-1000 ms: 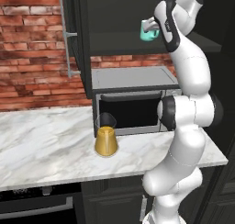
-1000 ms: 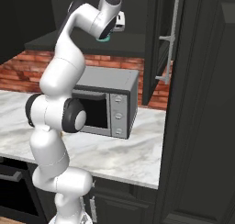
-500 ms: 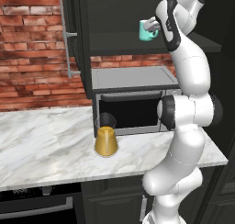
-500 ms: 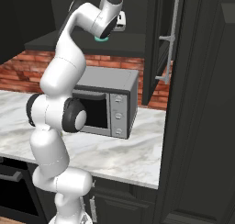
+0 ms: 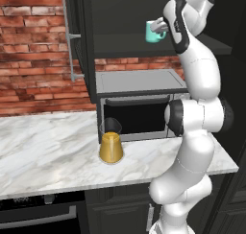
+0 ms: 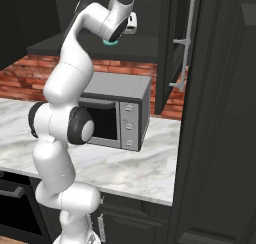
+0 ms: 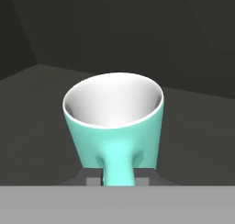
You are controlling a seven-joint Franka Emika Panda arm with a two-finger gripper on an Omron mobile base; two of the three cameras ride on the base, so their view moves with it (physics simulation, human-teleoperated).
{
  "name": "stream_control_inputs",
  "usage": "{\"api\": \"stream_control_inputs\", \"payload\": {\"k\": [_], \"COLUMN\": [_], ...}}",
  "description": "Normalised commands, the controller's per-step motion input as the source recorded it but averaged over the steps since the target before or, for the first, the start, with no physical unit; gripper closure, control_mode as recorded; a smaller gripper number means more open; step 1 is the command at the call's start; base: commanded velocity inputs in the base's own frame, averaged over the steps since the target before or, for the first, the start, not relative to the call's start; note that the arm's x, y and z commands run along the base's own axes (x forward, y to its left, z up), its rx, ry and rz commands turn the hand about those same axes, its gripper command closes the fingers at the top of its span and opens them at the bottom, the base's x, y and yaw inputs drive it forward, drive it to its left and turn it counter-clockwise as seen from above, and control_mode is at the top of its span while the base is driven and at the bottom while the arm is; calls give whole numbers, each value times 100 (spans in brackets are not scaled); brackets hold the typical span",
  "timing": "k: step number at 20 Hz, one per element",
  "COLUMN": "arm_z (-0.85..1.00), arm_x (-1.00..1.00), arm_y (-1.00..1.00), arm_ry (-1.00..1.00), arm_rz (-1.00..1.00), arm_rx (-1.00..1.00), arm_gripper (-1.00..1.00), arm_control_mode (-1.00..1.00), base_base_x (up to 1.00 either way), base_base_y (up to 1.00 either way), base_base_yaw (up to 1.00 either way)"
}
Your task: There is a tray on the dining counter. Grab the cup, mug, and pitcher and place them on the tray. The pitcher may be placed next to the tray if it cannot fit the tray.
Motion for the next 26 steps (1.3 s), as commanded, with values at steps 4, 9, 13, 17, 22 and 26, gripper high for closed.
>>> {"api": "stream_control_inputs", "payload": {"k": [4, 9, 13, 17, 22, 26], "arm_z": [0, -7, -11, -2, 0, 0], "arm_x": [-32, -42, -49, -74, -100, -100], "arm_y": [0, 0, 0, 0, 7, 15], "arm_ry": [-6, -11, -15, -15, -3, 5], "arm_rz": [-1, -4, -6, -8, -9, -9], "arm_rx": [0, 0, 0, 0, 0, 0], "arm_gripper": [100, 100, 100, 100, 100, 100], "arm_control_mode": [-100, -100, -100, -100, -100, -100], "base_base_x": [0, 0, 0, 0, 0, 0], "base_base_y": [0, 0, 0, 0, 0, 0], "base_base_yaw": [0, 0, 0, 0, 0, 0]}}
